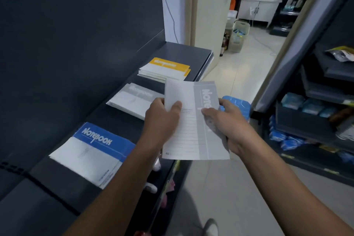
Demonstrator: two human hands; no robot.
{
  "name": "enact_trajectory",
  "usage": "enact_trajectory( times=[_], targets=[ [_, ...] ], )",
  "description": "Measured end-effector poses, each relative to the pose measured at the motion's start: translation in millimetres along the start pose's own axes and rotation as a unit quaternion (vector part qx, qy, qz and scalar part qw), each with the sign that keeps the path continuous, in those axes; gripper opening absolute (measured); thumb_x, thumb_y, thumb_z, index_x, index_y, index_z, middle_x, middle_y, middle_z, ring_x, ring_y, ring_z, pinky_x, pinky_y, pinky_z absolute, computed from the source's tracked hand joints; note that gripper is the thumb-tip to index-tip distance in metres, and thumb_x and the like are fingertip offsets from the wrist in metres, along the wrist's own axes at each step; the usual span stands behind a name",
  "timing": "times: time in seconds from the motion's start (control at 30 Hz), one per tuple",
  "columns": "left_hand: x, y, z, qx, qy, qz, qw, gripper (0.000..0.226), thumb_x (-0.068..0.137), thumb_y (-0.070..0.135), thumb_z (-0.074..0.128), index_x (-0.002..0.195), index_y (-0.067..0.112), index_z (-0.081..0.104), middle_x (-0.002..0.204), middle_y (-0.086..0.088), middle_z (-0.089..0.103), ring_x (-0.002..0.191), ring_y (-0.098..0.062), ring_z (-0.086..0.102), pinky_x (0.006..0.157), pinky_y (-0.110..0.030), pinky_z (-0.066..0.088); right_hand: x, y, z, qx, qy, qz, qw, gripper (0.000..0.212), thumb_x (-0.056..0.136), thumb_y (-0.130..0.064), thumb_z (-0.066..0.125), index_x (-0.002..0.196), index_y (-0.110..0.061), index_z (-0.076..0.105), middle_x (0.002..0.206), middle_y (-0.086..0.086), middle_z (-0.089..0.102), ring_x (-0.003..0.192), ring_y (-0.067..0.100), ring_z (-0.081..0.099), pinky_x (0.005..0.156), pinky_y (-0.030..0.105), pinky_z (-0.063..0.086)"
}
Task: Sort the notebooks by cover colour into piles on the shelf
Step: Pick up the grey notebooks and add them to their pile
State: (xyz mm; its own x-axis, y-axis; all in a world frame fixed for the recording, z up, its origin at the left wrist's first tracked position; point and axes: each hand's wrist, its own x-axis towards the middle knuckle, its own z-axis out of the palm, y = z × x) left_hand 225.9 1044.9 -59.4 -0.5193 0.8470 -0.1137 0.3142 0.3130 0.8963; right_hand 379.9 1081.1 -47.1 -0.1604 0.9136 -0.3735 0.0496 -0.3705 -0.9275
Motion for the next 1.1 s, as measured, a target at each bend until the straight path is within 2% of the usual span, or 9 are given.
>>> enact_trajectory(
  times=[0.1, 0.2, 0.3, 0.5, 0.67, 0.83, 0.93, 1.03, 1.1],
  targets=[
    [28.2, 15.4, 26.6, 0.012, 0.008, -0.012, 1.000, 0.031, 0.096, 0.042, 0.062, 0.115, 0.018, 0.060, 0.103, 0.008, 0.068, 0.090, -0.011, 0.066, 0.069, -0.030, 0.051, 43.6, -12.9, -19.6, -0.020, -0.008, 0.005, 1.000, 0.036, 0.092, -0.010, 0.065, 0.126, -0.019, 0.059, 0.115, 0.007, 0.074, 0.100, 0.029, 0.074, 0.089, 0.051, 0.061],
    [59.3, 32.0, 47.7, 0.013, 0.031, -0.013, 0.999, 0.030, 0.096, 0.042, 0.062, 0.112, 0.017, 0.060, 0.098, 0.010, 0.065, 0.088, -0.008, 0.064, 0.064, -0.027, 0.047, 85.5, -27.4, -33.7, -0.033, -0.031, 0.000, 0.999, 0.034, 0.094, -0.008, 0.064, 0.125, -0.019, 0.058, 0.112, 0.005, 0.073, 0.096, 0.025, 0.073, 0.081, 0.040, 0.062],
    [87.5, 41.8, 66.7, 0.008, 0.047, -0.021, 0.999, 0.025, 0.096, 0.039, 0.062, 0.109, 0.018, 0.059, 0.096, 0.012, 0.064, 0.086, -0.004, 0.062, 0.063, -0.025, 0.046, 123.4, -38.0, -39.7, -0.046, -0.046, 0.004, 0.998, 0.034, 0.095, -0.009, 0.064, 0.126, -0.020, 0.057, 0.115, 0.005, 0.071, 0.101, 0.026, 0.071, 0.090, 0.045, 0.060],
    [160.2, 55.6, 98.8, 0.053, 0.073, -0.064, 0.994, 0.030, 0.097, 0.039, 0.055, 0.111, 0.013, 0.062, 0.100, 0.004, 0.065, 0.087, -0.016, 0.059, 0.068, -0.031, 0.042, 213.3, -59.7, -39.2, -0.086, -0.058, 0.017, 0.994, 0.035, 0.092, -0.013, 0.065, 0.125, -0.019, 0.058, 0.111, 0.005, 0.073, 0.098, 0.027, 0.072, 0.083, 0.043, 0.061],
    [243.3, 72.6, 124.3, 0.128, 0.076, -0.064, 0.987, 0.027, 0.096, 0.035, 0.048, 0.088, 0.012, 0.060, 0.087, -0.005, 0.065, 0.083, -0.029, 0.058, 0.069, -0.035, 0.042, 298.7, -85.8, -36.9, -0.115, -0.045, 0.010, 0.992, 0.035, 0.090, -0.016, 0.063, 0.124, -0.017, 0.057, 0.111, 0.004, 0.071, 0.097, 0.028, 0.071, 0.085, 0.047, 0.060],
    [308.4, 88.3, 139.8, 0.153, 0.081, -0.073, 0.982, 0.031, 0.096, 0.033, 0.048, 0.072, 0.015, 0.047, 0.076, -0.003, 0.058, 0.077, -0.028, 0.054, 0.063, -0.034, 0.036, 371.9, -118.2, -37.9, -0.131, -0.058, -0.008, 0.990, 0.021, 0.091, -0.014, 0.062, 0.109, -0.023, 0.056, 0.109, 0.005, 0.071, 0.096, 0.027, 0.072, 0.086, 0.051, 0.061],
    [338.9, 94.3, 143.5, 0.155, 0.081, -0.080, 0.981, 0.029, 0.096, 0.033, 0.050, 0.074, 0.014, 0.053, 0.078, -0.002, 0.062, 0.083, -0.030, 0.057, 0.070, -0.037, 0.046, 408.8, -135.3, -34.5, -0.127, -0.079, -0.028, 0.988, 0.022, 0.092, -0.006, 0.062, 0.099, -0.026, 0.058, 0.104, 0.004, 0.071, 0.089, 0.023, 0.071, 0.077, 0.041, 0.060],
    [365.9, 98.2, 142.9, 0.137, 0.090, -0.102, 0.981, 0.026, 0.094, 0.035, 0.053, 0.088, 0.013, 0.063, 0.083, 0.000, 0.067, 0.085, -0.027, 0.063, 0.079, -0.042, 0.054, 444.4, -149.9, -26.1, -0.167, -0.114, -0.043, 0.978, 0.026, 0.088, -0.006, 0.064, 0.107, -0.023, 0.061, 0.109, 0.006, 0.072, 0.097, 0.027, 0.071, 0.090, 0.051, 0.059],
    [384.5, 99.7, 143.4, 0.126, 0.089, -0.125, 0.980, 0.025, 0.093, 0.037, 0.055, 0.094, 0.015, 0.065, 0.087, 0.001, 0.070, 0.085, -0.023, 0.066, 0.081, -0.043, 0.057, 472.8, -158.3, -20.5, -0.199, -0.131, -0.055, 0.970, 0.027, 0.086, -0.006, 0.064, 0.106, -0.025, 0.063, 0.108, 0.006, 0.074, 0.097, 0.028, 0.073, 0.091, 0.055, 0.059]
  ],
)
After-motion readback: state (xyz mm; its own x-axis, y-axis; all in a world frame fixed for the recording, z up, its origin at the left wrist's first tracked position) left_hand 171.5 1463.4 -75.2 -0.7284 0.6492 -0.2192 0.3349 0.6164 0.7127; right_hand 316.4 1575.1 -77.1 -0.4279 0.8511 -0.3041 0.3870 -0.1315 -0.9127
